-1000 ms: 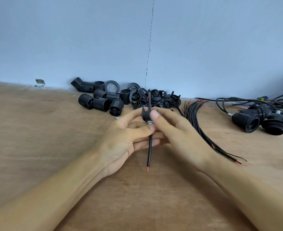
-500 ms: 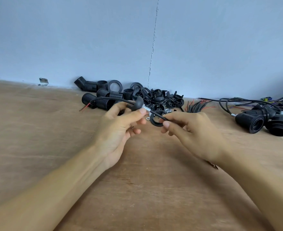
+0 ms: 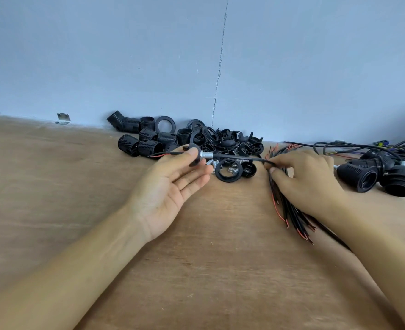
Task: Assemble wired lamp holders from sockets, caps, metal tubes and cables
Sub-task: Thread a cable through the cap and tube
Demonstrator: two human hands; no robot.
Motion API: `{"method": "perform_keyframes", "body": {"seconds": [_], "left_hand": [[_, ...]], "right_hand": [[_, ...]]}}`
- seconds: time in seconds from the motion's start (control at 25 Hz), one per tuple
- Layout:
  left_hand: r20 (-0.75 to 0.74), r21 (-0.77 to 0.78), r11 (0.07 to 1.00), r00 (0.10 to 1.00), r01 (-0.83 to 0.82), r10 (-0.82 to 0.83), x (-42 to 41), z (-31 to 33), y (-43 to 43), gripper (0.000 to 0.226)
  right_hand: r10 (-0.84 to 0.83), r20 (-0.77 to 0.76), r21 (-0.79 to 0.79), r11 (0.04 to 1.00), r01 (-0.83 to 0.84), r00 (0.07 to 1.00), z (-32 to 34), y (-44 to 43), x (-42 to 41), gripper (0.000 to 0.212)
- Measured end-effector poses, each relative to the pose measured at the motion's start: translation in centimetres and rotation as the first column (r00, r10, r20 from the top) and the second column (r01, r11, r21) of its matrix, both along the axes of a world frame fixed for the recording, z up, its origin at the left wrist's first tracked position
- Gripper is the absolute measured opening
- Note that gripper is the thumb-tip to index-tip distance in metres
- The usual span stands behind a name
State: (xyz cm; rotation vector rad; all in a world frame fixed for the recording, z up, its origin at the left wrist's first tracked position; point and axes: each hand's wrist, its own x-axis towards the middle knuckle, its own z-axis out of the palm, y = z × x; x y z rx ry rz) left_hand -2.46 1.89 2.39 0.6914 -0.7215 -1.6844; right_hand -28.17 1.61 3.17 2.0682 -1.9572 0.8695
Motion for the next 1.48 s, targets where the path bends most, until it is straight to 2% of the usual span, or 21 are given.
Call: {"method": "perform_keyframes", "body": {"seconds": [0.12, 0.16, 0.24, 0.32, 0.36, 0.44, 0.48, 0.52, 0.56, 0.6, 0.64, 0.76, 0.84, 0.92, 1.0, 1.12, 1.2, 1.28, 1.36, 1.44, 1.48], "left_hand": [[-0.045, 0.023, 1.000, 0.999, -0.008, 0.009, 0.3, 0.1, -0.1, 0.005], [-0.005, 0.004, 1.000, 1.000, -0.014, 0.014, 0.2, -0.1, -0.1, 0.009], [0.127, -0.059, 0.998, 0.992, 0.006, 0.001, -0.1, -0.5, 0.1, 0.026], [0.233, -0.084, 0.996, 0.972, 0.037, -0.017, -0.7, -1.0, 0.3, 0.039], [0.260, -0.088, 0.995, 0.965, 0.046, -0.022, -0.9, -1.1, 0.4, 0.041], [0.300, -0.106, 0.993, 0.954, 0.058, -0.024, -1.4, -1.4, 0.5, 0.036], [0.316, -0.121, 0.991, 0.949, 0.065, -0.024, -1.6, -1.4, 0.6, 0.032], [0.322, -0.136, 0.988, 0.946, 0.073, -0.026, -1.7, -1.4, 0.8, 0.029], [0.322, -0.149, 0.986, 0.946, 0.078, -0.026, -1.8, -1.3, 0.8, 0.029], [0.329, -0.161, 0.984, 0.944, 0.078, -0.021, -1.9, -1.3, 0.9, 0.033], [0.351, -0.175, 0.982, 0.936, 0.073, -0.007, -2.0, -1.2, 0.9, 0.038], [0.411, -0.221, 0.972, 0.912, 0.082, 0.017, -2.2, -1.2, 1.0, 0.042], [0.433, -0.265, 0.957, 0.901, 0.114, 0.013, -2.5, -1.3, 1.2, 0.034], [0.490, -0.325, 0.938, 0.870, 0.116, 0.062, -2.6, -1.6, 1.4, 0.027], [0.543, -0.390, 0.915, 0.828, 0.100, 0.141, -2.6, -1.6, 1.4, 0.027], [0.564, -0.468, 0.879, 0.796, 0.088, 0.221, -2.5, -1.4, 1.4, 0.027], [0.574, -0.467, 0.882, 0.781, 0.064, 0.247, -2.5, -1.3, 1.4, 0.027], [0.615, -0.437, 0.898, 0.747, 0.057, 0.252, -2.6, -1.5, 1.4, 0.034], [0.682, -0.406, 0.913, 0.678, 0.037, 0.275, -2.3, -1.6, 1.0, 0.046], [0.725, -0.418, 0.907, 0.581, -0.055, 0.370, -1.6, -1.3, 0.1, 0.046], [0.736, -0.442, 0.891, 0.523, -0.108, 0.429, -1.1, -1.0, -0.6, 0.043]], "right_hand": [[-0.092, 0.114, -0.233, 0.965, 0.117, 0.989, 0.8, 0.5, 0.8, 0.023], [-0.133, 0.132, -0.253, 0.954, 0.163, 0.982, 1.0, 0.6, 0.9, 0.025], [-0.187, 0.135, -0.155, 0.966, 0.207, 0.973, 0.7, 0.9, 1.4, 0.034], [-0.112, 0.183, -0.048, 0.991, 0.122, 0.977, 0.2, 1.5, 2.8, 0.036], [-0.019, 0.225, -0.055, 0.998, 0.032, 0.974, 0.0, 1.9, 3.7, 0.029], [0.156, 0.295, -0.067, 0.988, -0.142, 0.943, -0.5, 2.5, 5.4, 0.008], [0.204, 0.401, -0.012, 0.976, -0.217, 0.893, -0.6, 2.8, 6.2, 0.009], [0.198, 0.564, 0.082, 0.952, -0.294, 0.802, -0.6, 3.0, 6.8, 0.017], [0.131, 0.741, 0.184, 0.904, -0.386, 0.659, -0.4, 3.2, 7.2, 0.026], [0.005, 0.874, 0.261, 0.839, -0.477, 0.486, -0.1, 3.3, 7.6, 0.032], [-0.132, 0.935, 0.304, 0.779, -0.549, 0.330, 0.3, 3.4, 7.8, 0.038], [-0.348, 0.937, 0.280, 0.689, -0.668, 0.034, 1.0, 3.2, 7.6, 0.046], [-0.340, 0.935, 0.169, 0.684, -0.710, -0.105, 0.7, 3.0, 7.7, 0.044], [-0.286, 0.940, 0.078, 0.707, -0.703, -0.184, 0.2, 2.8, 7.7, 0.033], [-0.250, 0.941, 0.026, 0.724, -0.689, -0.227, 0.2, 2.6, 7.5, 0.031], [-0.220, 0.951, -0.020, 0.657, -0.753, -0.217, 0.5, 2.5, 7.1, 0.037], [-0.208, 0.952, -0.040, 0.639, -0.768, -0.223, 0.3, 2.4, 7.1, 0.032], [-0.188, 0.956, -0.042, 0.675, -0.737, -0.226, 0.0, 2.3, 7.1, 0.025], [-0.128, 0.973, -0.033, 0.741, -0.671, -0.190, -0.1, 2.0, 6.7, 0.018], [-0.071, 0.990, -0.010, 0.820, -0.573, -0.119, 0.1, 1.7, 6.1, 0.015], [-0.061, 0.997, 0.026, 0.853, -0.521, -0.051, 0.2, 1.5, 5.7, 0.016]]}}
